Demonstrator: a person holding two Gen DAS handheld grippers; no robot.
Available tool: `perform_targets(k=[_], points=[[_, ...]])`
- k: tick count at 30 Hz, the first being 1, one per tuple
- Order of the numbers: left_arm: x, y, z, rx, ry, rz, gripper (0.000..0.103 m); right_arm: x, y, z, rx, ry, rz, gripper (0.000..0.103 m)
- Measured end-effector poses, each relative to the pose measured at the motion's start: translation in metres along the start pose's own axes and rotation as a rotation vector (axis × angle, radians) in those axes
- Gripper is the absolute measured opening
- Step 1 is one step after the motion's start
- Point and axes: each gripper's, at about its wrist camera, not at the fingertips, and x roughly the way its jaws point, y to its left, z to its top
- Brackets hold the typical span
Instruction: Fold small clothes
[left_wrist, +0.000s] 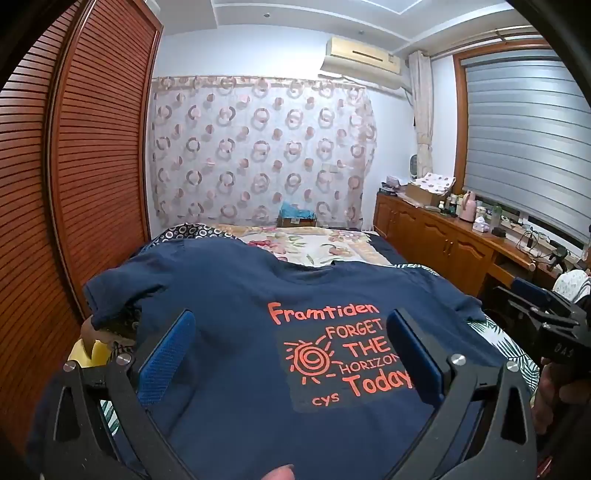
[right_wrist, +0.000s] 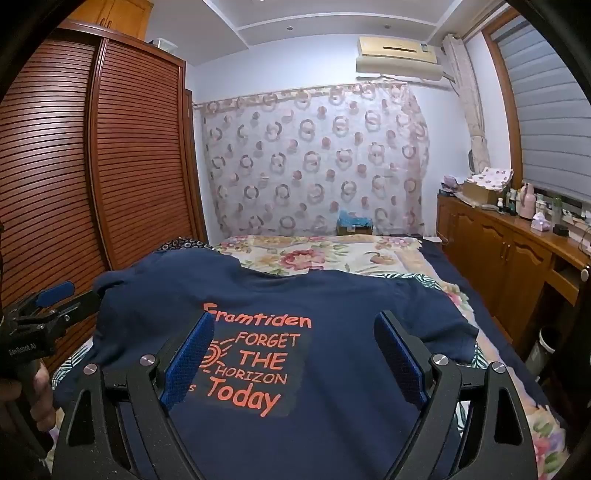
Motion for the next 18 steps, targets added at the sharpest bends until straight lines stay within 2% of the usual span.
perform_targets(k=[18], points=[[-0.0054,-0.0013,0.0028,0.016,-0.016,0.003,0.103,0.0009,0.0031,-0.0015,0.009,0.002,0.006,0.090]])
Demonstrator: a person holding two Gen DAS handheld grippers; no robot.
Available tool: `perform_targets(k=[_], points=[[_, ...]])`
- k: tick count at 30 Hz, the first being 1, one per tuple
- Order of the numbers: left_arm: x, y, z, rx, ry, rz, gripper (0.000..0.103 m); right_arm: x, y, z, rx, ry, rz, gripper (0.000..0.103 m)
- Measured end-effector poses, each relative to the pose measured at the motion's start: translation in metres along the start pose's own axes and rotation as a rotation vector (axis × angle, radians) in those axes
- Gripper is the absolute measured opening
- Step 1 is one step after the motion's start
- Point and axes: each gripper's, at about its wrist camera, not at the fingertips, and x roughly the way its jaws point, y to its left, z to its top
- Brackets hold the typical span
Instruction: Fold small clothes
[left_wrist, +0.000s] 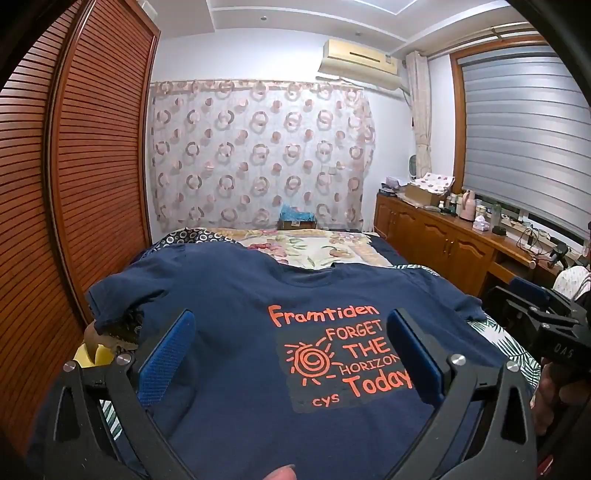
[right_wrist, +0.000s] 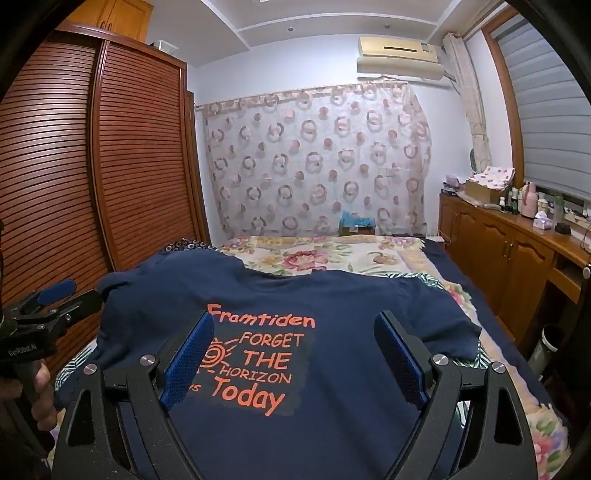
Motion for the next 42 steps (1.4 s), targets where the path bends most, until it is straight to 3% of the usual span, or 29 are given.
perform_targets(k=[42], points=[[-0.0018,-0.0017,0.0019,0.016,-0.006,0.005,0.103,-0.0009,-0.0019,-0.0001,0.004,-0.005,0.006,0.090]])
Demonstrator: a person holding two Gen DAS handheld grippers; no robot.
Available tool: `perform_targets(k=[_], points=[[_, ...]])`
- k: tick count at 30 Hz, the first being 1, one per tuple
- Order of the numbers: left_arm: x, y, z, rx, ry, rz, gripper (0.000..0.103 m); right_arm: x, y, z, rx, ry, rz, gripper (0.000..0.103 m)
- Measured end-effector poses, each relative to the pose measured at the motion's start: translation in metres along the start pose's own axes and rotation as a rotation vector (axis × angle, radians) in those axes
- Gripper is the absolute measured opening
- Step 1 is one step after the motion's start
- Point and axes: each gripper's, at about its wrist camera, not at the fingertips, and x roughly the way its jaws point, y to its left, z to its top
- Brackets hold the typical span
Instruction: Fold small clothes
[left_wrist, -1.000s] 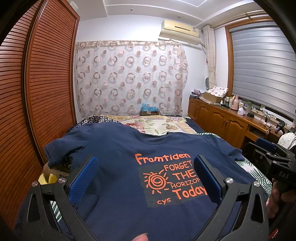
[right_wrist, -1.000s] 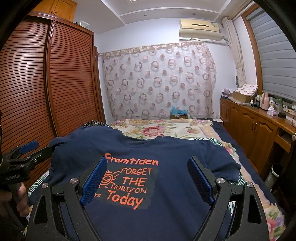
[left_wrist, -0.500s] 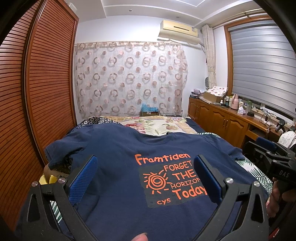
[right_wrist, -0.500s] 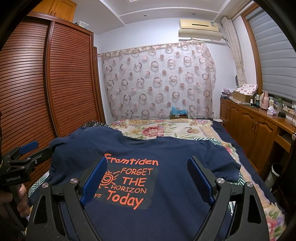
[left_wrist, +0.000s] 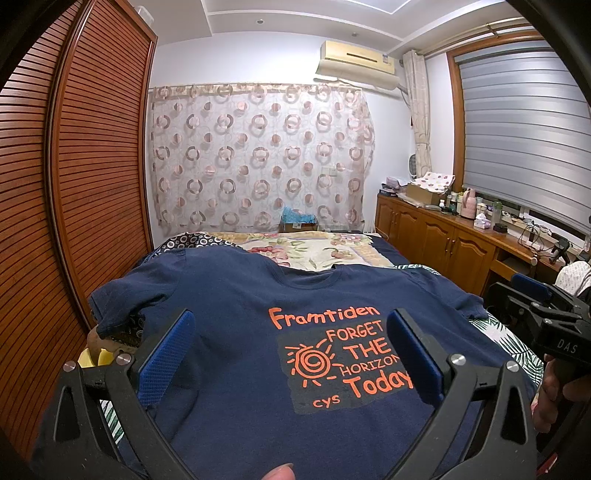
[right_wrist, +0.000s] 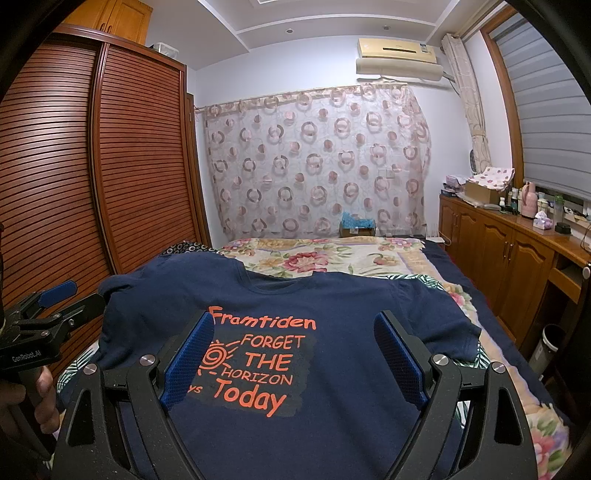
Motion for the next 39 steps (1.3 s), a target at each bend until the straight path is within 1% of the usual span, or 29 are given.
perform_targets(k=[11,13,35,39], points=[[-0.0006,-0.0002,0.0013,0.002,-0.003,0.000,0.103,-0.0001,-0.0001,0.0001,0.000,-0.001,0.000,0.090],[-0.0045,0.0004,0.0070,0.002,-0.005,0.000,0.103,-0.0001,-0.0002,0.0000,0.000,-0.001,0.000,0.090],[-0.0068,0.0020,0.0092,0.003,0.002,0.000,0.103,0.0014,0.0011,-0.0005,0.005,0.006,0.009,0.090],[-0.0022,0.0071,0.0062,0.016,0.016,0.031,0.103,0.0064,0.0050,-0.0033,-0.001,0.020,0.036,0.090]])
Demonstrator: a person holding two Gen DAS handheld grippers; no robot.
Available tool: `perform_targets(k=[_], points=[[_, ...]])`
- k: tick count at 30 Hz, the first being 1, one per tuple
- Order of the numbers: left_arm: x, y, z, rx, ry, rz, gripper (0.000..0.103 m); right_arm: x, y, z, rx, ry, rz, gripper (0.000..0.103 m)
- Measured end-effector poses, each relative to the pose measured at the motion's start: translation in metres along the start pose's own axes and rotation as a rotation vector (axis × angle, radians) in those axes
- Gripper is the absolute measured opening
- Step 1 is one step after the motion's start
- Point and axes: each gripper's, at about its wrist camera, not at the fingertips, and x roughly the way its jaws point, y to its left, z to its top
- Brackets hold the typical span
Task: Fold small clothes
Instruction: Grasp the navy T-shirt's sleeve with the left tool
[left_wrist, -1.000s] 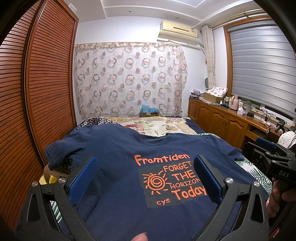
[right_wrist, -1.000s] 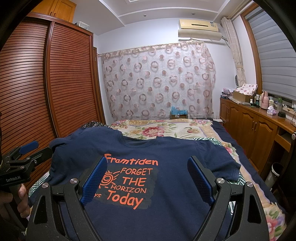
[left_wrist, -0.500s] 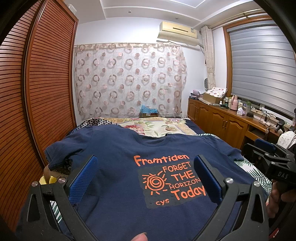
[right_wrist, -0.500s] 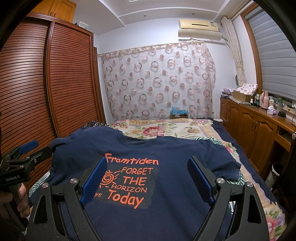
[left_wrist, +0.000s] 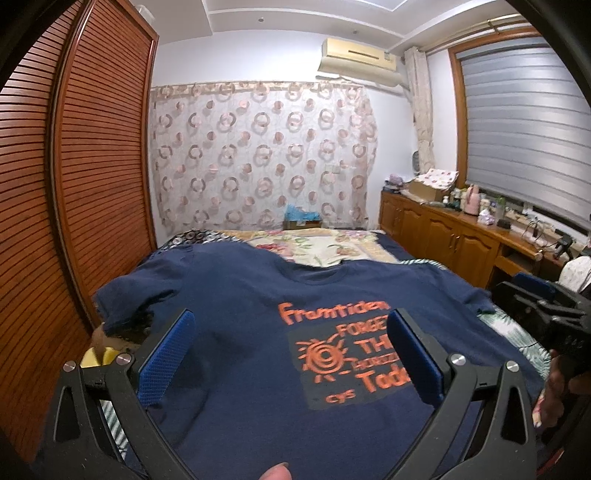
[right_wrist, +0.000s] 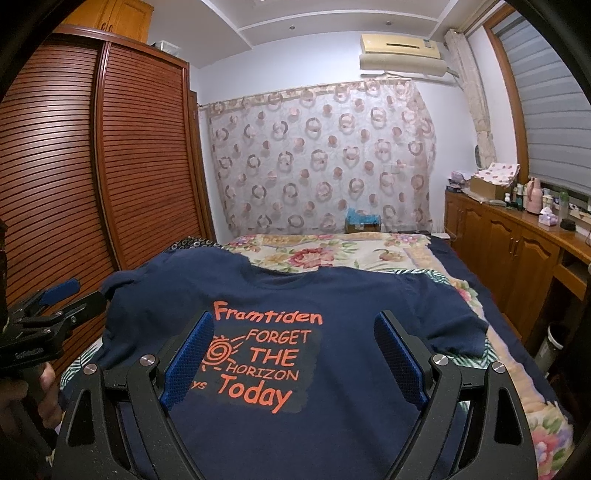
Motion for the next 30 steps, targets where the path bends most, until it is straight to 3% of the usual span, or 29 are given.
perform_targets(k=[10,23,28,30], points=[[0.018,0.059,-0.024,-0.016,0.075,0.060,0.103,0.017,0.004,-0.002,-0.029,0.048,0.064,0.090],[0.032,0.147,-0.039,-0.115,0.135,0.153,0.102,0.062,-0.007,0.004,-0.095,0.187,0.153,0.089],[0.043,0.174,-0.037,-0.151,0.152,0.133,0.087,0.075,-0.012,0.011,-0.115,0.221,0.172,0.089],[0.049,0.182,-0.035,-0.163,0.160,0.119,0.073,0.082,-0.010,0.012,-0.135,0.229,0.175,0.089]])
